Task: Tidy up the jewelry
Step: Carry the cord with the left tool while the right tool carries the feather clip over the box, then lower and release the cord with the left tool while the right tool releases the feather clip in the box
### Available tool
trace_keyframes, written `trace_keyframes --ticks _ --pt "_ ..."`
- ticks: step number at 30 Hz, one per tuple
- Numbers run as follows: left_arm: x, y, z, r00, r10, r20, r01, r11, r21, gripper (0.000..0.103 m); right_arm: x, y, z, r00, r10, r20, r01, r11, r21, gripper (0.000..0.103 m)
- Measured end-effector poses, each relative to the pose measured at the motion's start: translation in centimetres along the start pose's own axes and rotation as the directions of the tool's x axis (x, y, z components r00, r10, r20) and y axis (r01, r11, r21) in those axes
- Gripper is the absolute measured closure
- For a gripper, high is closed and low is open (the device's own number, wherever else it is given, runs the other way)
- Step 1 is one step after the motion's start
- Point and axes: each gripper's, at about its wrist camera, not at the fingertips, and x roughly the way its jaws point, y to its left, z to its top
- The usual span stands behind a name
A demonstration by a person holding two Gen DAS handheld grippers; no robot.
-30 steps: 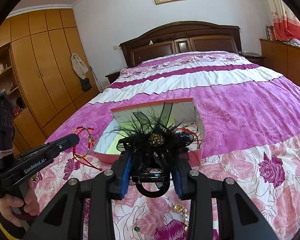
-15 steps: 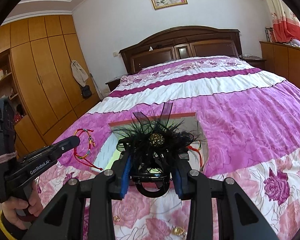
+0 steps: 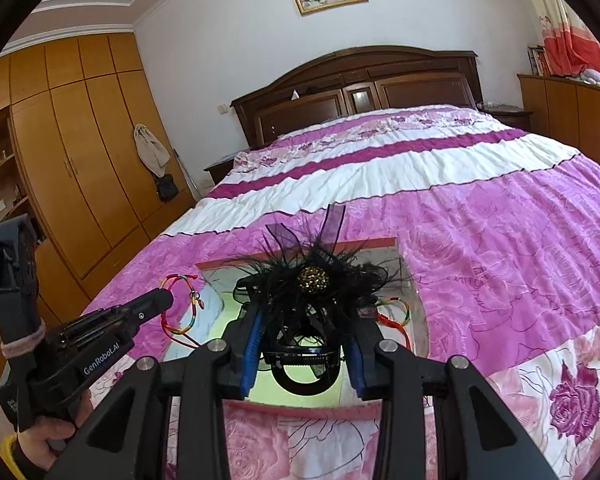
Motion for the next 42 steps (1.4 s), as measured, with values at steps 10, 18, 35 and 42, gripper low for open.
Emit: trace_keyframes --ticks 10,18,35,42 --pt "3.8 0.3 -1.6 0.995 0.021 -0.099 -0.022 1.0 0.0 0.103 4.6 -1.5 -1.4 0.992 -0.059 -0.111 0.06 0.998 0.007 0.065" --pt "6.2 0.7 -3.3 0.979 0.063 -0.196 -0.061 0.998 0.015 0.103 6.9 -2.4 -2.6 0.972 -0.117 -0.203 0.116 0.993 -0.017 0.065" --pt "6.5 -0.2 -4.3 0.96 0.057 -0.275 -0.055 0.998 0.013 0.072 7.2 -3.4 -3.2 0.957 -0.121 -0.264 0.135 0.99 0.035 0.053" --pt "4.5 -0.3 -3.6 0.97 0.039 -0.241 -0.04 0.999 0.0 0.069 5.4 -3.1 -2.8 0.969 -0.102 -0.227 0.116 0.992 0.047 0.051"
